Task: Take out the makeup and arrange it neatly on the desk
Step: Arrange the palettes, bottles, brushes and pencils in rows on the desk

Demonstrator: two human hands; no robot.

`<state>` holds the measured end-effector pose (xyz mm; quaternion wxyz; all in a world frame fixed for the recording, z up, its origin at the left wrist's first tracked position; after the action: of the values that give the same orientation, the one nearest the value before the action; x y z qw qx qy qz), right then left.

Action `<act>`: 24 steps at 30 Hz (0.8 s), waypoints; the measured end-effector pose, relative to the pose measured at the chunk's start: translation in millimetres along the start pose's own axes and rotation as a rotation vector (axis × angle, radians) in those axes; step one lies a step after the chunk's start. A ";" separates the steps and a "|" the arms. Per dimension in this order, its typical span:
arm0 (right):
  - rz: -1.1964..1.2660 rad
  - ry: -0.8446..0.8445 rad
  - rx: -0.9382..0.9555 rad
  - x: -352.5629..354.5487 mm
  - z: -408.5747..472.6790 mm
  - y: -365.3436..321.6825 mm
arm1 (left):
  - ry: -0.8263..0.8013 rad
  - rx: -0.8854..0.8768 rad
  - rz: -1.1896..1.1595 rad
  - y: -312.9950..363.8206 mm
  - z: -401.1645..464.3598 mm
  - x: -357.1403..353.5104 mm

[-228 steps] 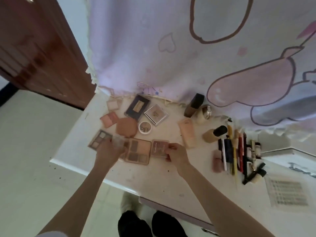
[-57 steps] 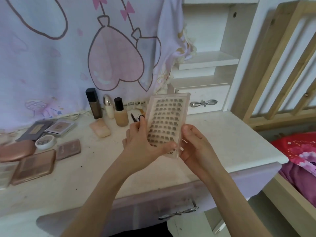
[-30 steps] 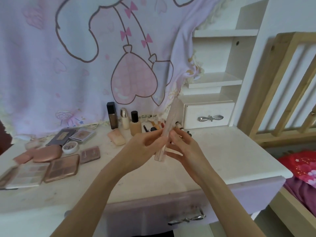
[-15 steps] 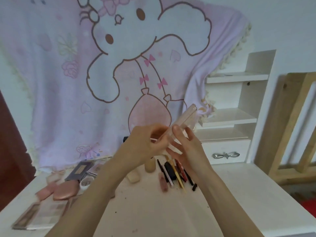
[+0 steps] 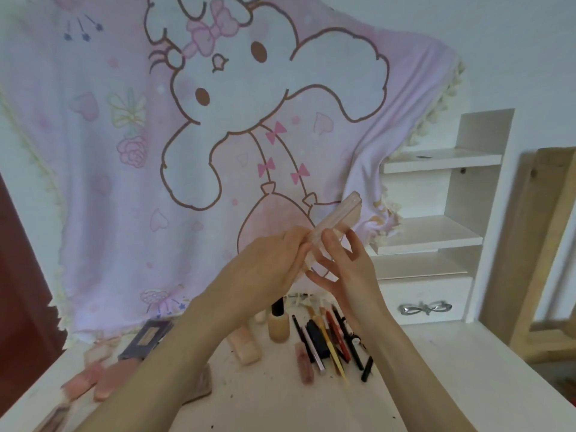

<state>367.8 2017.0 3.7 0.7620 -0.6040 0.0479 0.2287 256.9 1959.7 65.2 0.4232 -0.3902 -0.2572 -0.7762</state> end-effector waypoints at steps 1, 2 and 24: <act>-0.040 0.017 0.018 1.0 0.9 -0.8 | 0.000 0.015 -0.009 -0.4 0.8 -1.7; -0.080 0.027 0.043 1.7 1.8 -2.2 | -0.002 0.029 -0.021 -0.6 1.3 -3.7; -0.132 0.191 0.135 20.1 5.7 -10.8 | 0.475 0.362 -0.471 -24.2 8.4 9.4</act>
<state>388.9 2026.4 8.0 0.8064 -0.5720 0.0956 0.1159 236.3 1973.8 76.0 0.3433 -0.0485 -0.3675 -0.8630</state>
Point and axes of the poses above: each hand's wrist, its own z-axis towards the middle knuckle, its own x-axis out of the back of the hand, y = z × x, the point moved 4 cm from there along z, towards the middle knuckle, and after that the axes turned 2 degrees about -x, right-handed, at the moved point
